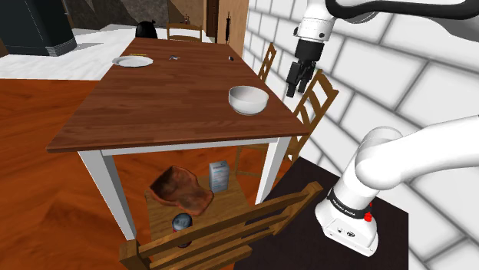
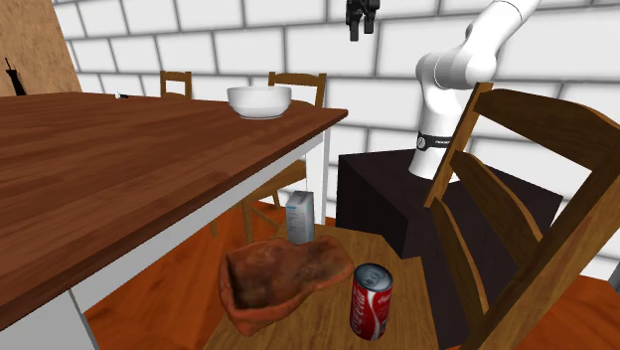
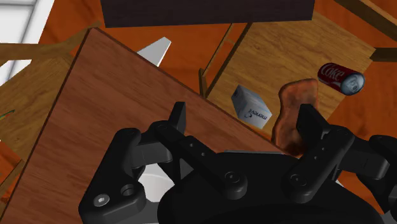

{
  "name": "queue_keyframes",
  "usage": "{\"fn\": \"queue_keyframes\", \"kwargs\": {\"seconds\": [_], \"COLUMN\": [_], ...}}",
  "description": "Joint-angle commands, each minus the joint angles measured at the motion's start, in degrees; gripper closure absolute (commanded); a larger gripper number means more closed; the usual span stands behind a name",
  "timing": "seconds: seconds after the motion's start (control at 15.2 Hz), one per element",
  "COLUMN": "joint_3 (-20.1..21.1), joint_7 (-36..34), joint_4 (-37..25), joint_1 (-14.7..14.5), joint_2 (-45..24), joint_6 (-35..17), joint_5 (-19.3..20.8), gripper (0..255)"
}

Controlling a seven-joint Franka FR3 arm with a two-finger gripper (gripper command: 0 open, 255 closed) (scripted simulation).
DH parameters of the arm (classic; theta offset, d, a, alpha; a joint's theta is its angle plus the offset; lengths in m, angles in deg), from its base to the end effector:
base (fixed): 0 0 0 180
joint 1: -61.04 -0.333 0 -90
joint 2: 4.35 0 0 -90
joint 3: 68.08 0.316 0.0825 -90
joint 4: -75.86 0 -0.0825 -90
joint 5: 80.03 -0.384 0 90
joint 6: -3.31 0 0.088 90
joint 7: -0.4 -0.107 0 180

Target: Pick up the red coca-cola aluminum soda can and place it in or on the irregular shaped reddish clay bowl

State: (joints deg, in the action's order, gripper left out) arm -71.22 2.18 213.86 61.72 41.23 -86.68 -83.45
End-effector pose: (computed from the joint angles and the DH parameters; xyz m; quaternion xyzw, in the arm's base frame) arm 0.3022 -0.0180 0.5687 -0.9985 0.0098 0.0196 0.0502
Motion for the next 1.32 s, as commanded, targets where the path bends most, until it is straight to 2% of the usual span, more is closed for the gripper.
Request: {"fn": "queue_keyframes", "kwargs": {"seconds": [0.0, 0.59, 1.25], "joint_3": [0.0, 9.4, 20.5], "joint_7": [0.0, -7.9, -17.0], "joint_4": [0.0, 8.9, 11.4], "joint_1": [0.0, -4.0, -7.8], "joint_2": [0.0, -4.4, -18.6], "joint_6": [0.0, -14.7, -32.9], "joint_5": [0.0, -5.8, -9.9], "gripper": [0, 0, 0]}}
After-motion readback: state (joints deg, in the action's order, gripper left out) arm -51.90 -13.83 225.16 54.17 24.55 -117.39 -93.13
